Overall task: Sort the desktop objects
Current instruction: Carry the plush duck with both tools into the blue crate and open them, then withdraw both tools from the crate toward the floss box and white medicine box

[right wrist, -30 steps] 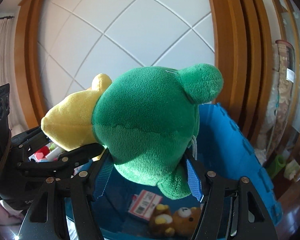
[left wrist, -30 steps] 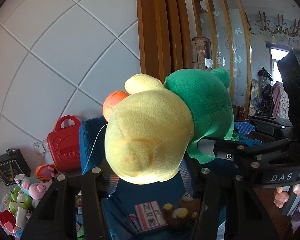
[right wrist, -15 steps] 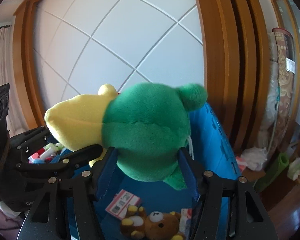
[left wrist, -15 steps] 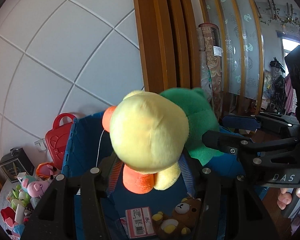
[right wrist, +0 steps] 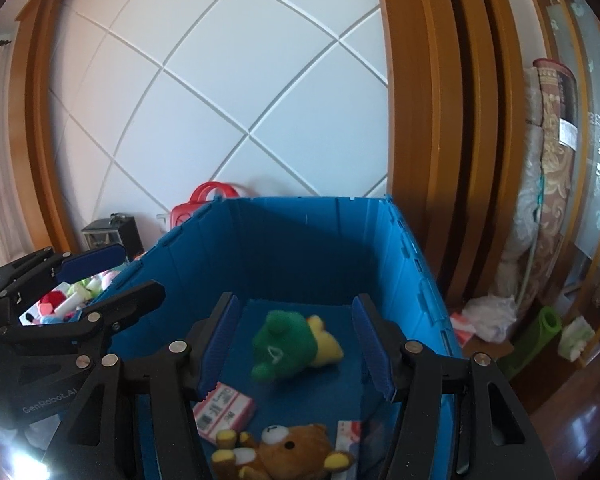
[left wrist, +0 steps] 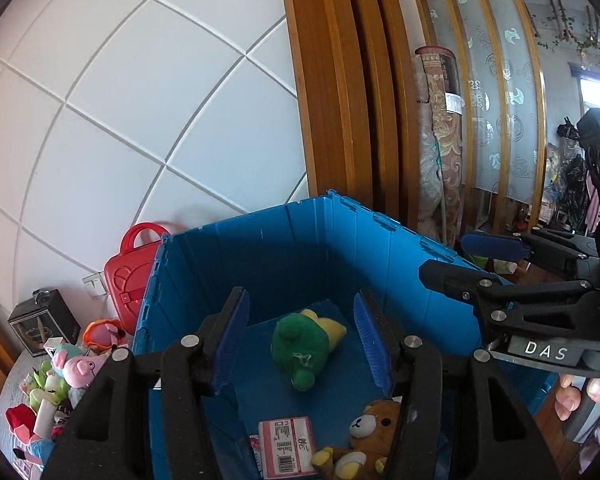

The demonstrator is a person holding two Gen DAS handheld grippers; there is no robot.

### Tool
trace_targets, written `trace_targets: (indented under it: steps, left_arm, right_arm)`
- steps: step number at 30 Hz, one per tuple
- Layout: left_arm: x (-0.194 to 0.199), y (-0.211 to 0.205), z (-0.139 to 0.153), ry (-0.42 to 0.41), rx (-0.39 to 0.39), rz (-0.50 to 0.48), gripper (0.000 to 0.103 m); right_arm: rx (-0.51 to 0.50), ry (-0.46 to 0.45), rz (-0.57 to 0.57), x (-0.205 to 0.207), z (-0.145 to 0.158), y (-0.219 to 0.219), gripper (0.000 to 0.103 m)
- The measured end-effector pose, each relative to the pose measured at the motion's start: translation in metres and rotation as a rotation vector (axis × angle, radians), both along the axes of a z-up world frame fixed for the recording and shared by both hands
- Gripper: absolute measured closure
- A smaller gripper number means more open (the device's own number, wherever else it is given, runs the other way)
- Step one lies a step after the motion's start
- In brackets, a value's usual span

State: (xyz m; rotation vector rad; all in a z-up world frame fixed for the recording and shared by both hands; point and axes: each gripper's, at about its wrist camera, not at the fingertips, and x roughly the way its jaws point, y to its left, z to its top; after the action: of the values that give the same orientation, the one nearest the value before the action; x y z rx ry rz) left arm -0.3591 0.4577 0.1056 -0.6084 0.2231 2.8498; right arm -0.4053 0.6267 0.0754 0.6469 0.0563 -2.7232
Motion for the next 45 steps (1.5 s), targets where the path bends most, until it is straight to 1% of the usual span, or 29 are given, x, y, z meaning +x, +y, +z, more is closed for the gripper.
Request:
trace_targets:
  steps: [4,8,11,13,16,17,18,19,20,21,24,26,27,30,32,33,34,35,37,39,42,45]
  left_arm:
    - [0.003,-0.012,0.001,0.003,0.007,0.021,0.049]
    - [0.008,-0.034,0.005,0.005,0.032,0.052,0.049]
    - [0.013,-0.057,0.009,0.017,0.053,0.082,0.049]
    - [0.02,-0.074,0.011,0.031,0.052,0.114,0.049]
    - [0.034,-0.107,0.015,0.052,0.067,0.16,0.049]
    - [0.04,-0.12,0.017,0.062,0.073,0.177,0.046]
    - [0.046,-0.133,0.017,0.073,0.078,0.196,0.044]
    - [0.052,-0.146,0.018,0.086,0.079,0.218,0.038]
    - [0.059,-0.158,0.017,0.102,0.077,0.241,0.036]
    - [0.066,-0.172,0.017,0.117,0.078,0.26,0.035]
    - [0.083,-0.215,0.012,0.131,0.1,0.3,0.033]
    - [0.096,-0.245,0.007,0.142,0.111,0.328,0.033]
    - [0.103,-0.26,0.004,0.16,0.113,0.343,0.033]
    - [0.131,-0.309,-0.007,0.245,0.114,0.402,0.033]
    - [0.147,-0.344,-0.016,0.281,0.137,0.425,0.033]
    - [0.154,-0.362,-0.023,0.287,0.155,0.428,0.033]
    - [0.159,-0.379,-0.03,0.274,0.167,0.432,0.033]
    - [0.161,-0.395,-0.037,0.244,0.173,0.433,0.033]
    - [0.16,-0.425,-0.056,0.15,0.173,0.424,0.033]
    - [0.161,-0.449,-0.077,0.073,0.16,0.434,0.033]
    - [0.158,-0.48,-0.11,-0.044,0.151,0.436,0.033]
    - [0.155,-0.497,-0.146,-0.134,0.122,0.459,0.033]
  right_arm:
    - [0.012,0.009,-0.007,-0.003,0.0,-0.005,0.043]
    - [0.03,0.015,-0.008,-0.004,0.001,-0.019,0.043]
    - [0.044,0.013,-0.003,-0.003,0.002,-0.034,0.043]
    - [0.058,0.006,0.003,-0.003,0.003,-0.047,0.043]
    - [0.089,0.004,0.017,0.0,0.003,-0.072,0.041]
    - [0.101,0.006,0.021,0.003,0.003,-0.082,0.038]
    - [0.11,0.01,0.029,0.006,0.003,-0.092,0.031]
    - [0.118,0.016,0.038,0.009,0.004,-0.103,0.026]
    - [0.123,0.024,0.049,0.013,0.004,-0.114,0.014]
    - [0.128,0.033,0.056,0.017,0.005,-0.125,0.007]
    - [0.131,0.063,0.074,0.032,0.009,-0.161,0.0]
    - [0.128,0.079,0.085,0.043,0.011,-0.188,0.0]
    - [0.126,0.086,0.087,0.048,0.011,-0.201,0.0]
    - [0.107,0.108,0.103,0.065,0.012,-0.243,0.0]
    - [0.079,0.119,0.115,0.077,0.011,-0.272,0.0]
    - [0.065,0.118,0.124,0.083,0.009,-0.286,0.0]
    - [0.052,0.115,0.136,0.088,0.007,-0.3,0.0]
    - [0.041,0.114,0.15,0.094,0.003,-0.315,0.0]
    - [0.026,0.101,0.169,0.104,-0.007,-0.341,0.0]
    - [0.015,0.073,0.18,0.11,-0.022,-0.366,0.0]
    - [0.01,0.002,0.191,0.115,-0.053,-0.396,0.0]
    - [0.033,-0.103,0.173,0.117,-0.09,-0.416,0.0]
